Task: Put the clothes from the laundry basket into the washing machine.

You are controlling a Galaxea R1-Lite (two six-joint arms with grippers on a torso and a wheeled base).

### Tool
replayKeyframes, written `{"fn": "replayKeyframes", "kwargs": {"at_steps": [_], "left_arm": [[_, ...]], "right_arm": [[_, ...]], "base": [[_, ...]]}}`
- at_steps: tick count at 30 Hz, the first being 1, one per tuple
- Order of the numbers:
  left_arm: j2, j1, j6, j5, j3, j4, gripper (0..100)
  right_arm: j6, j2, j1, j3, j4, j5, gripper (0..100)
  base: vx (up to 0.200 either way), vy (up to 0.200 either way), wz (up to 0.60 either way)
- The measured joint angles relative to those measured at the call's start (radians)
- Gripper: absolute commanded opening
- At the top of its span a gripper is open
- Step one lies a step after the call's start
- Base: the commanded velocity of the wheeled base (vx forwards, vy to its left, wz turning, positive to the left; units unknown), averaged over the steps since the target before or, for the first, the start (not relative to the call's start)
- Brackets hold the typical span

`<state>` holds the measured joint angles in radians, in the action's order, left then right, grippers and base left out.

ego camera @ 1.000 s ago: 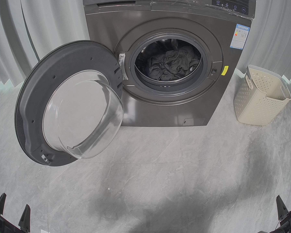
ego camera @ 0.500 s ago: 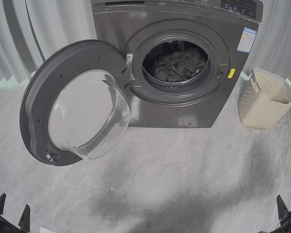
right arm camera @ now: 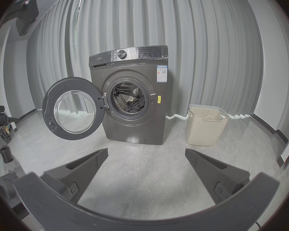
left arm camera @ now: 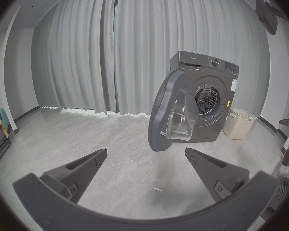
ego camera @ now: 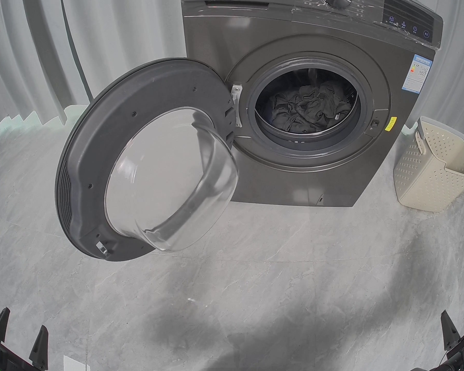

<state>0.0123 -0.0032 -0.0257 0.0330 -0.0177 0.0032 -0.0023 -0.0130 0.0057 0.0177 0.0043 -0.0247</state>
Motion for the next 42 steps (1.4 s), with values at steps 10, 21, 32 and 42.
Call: {"fn": "replayKeyframes", "kwargs": {"at_steps": [10,21,32,42], "left_arm": [[0.001,0.000,-0.001,0.000,0.000,0.000,100],[0.001,0.000,0.003,-0.001,0.000,0.000,100],[0.001,0.000,0.010,-0.004,0.000,0.000,100],[0.002,0.000,0.009,-0.003,0.000,0.000,100]], "right_arm": [[-0.001,0.000,-0.001,0.000,0.000,-0.002,100],[0.000,-0.001,0.000,0.000,0.000,-0.002,100],[-0.005,-0.002,0.000,0.000,0.000,-0.006,100],[-0.005,-0.002,0.000,0.000,0.000,-0.007,100]], "base": [[0.000,0.000,-0.12],[0.000,0.000,-0.05],[0.000,0.000,-0.16],[0.000,0.000,-0.18]]}}
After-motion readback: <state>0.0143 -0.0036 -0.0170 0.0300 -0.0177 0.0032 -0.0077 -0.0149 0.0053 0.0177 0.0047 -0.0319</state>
